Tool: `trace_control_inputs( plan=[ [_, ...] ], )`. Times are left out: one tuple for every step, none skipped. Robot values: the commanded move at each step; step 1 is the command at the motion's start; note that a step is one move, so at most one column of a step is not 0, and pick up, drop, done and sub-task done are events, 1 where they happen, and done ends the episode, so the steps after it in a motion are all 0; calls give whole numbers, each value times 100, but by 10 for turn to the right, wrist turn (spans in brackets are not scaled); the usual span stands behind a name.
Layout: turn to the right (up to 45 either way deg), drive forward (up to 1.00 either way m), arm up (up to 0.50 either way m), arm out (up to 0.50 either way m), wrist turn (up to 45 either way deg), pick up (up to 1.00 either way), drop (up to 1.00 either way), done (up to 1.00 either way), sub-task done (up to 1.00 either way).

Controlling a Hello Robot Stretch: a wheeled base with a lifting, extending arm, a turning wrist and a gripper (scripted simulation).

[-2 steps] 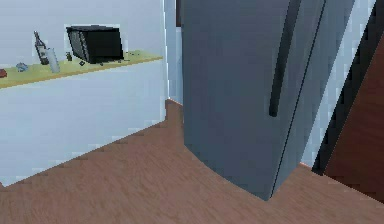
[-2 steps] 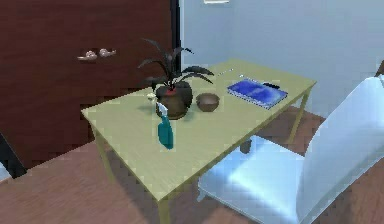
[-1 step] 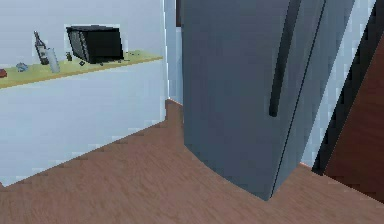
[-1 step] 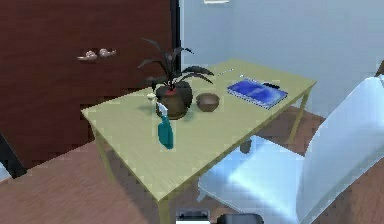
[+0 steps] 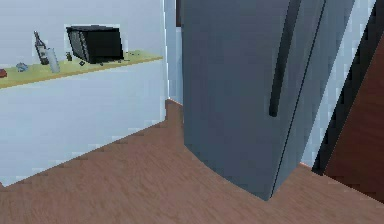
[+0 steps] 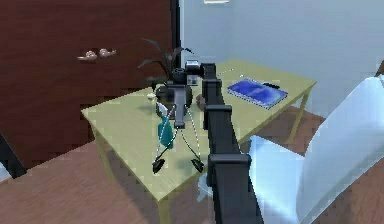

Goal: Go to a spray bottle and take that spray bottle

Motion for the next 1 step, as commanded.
trace_control_inputs(
  plan=[
    [0, 0, 0, 0, 450, 0, 0, 0, 0]
  ],
)
